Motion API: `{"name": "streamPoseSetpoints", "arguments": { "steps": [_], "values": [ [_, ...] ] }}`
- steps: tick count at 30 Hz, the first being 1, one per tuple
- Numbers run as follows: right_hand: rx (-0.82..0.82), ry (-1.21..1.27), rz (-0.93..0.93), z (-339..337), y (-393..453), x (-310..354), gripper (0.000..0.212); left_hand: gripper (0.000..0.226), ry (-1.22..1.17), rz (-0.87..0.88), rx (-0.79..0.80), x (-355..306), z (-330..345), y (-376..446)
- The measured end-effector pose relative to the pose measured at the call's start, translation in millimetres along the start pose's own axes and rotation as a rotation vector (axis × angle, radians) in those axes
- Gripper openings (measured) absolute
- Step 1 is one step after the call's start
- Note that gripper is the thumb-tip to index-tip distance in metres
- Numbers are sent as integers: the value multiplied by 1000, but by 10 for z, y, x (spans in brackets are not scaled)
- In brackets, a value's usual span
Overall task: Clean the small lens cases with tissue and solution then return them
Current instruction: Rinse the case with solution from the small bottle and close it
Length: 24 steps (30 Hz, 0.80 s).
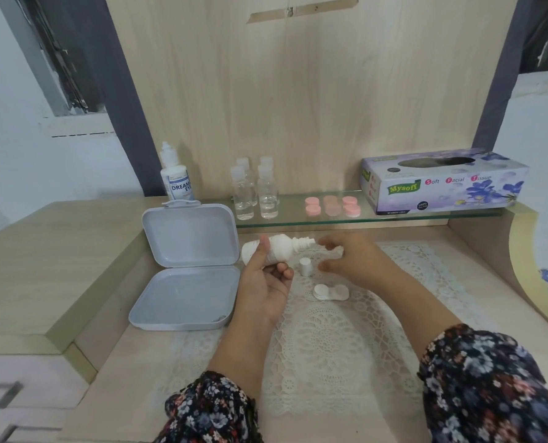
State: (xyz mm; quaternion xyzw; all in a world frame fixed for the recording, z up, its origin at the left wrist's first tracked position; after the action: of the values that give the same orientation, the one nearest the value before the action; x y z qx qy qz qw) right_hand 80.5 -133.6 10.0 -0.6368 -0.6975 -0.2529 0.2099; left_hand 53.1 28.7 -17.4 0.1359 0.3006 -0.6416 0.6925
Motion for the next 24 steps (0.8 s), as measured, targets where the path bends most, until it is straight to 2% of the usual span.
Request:
{"name": "streamPoseSetpoints", "arguments": {
  "steps": [3,7,13,20,22,24],
  "values": [
    [17,-20,-84,120,58,79,60,24,-1,0,2,-2,-2,1],
    [-3,-157,-126,219,99,136,49,25,2,2,3,-2,-4,7],
    [-91,-59,-131,280,134,136,23,25,5,1,5,0,-4,4],
    [-13,-194,-167,326,132,144,32,25,19,-1,10,9,-2,3],
    [-4,-156,-161,331,139,158,27,25,17,-2,11,8,2,4],
    [-39,-17,-135,283,134,138,18,25,7,-4,17,9,5,7]
  ]
}}
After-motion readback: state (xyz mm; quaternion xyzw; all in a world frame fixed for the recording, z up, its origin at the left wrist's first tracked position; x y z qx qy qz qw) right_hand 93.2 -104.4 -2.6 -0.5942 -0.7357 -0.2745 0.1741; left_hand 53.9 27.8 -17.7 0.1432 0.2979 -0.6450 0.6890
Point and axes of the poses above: each hand's wrist, its own y-axis towards the middle knuckle, its own z-axis out of the palm, x = y × z, the point moved 4 cm from there along y, towards the middle knuckle, and after that the axes turned 5 degrees about z, right-handed, at the moved point
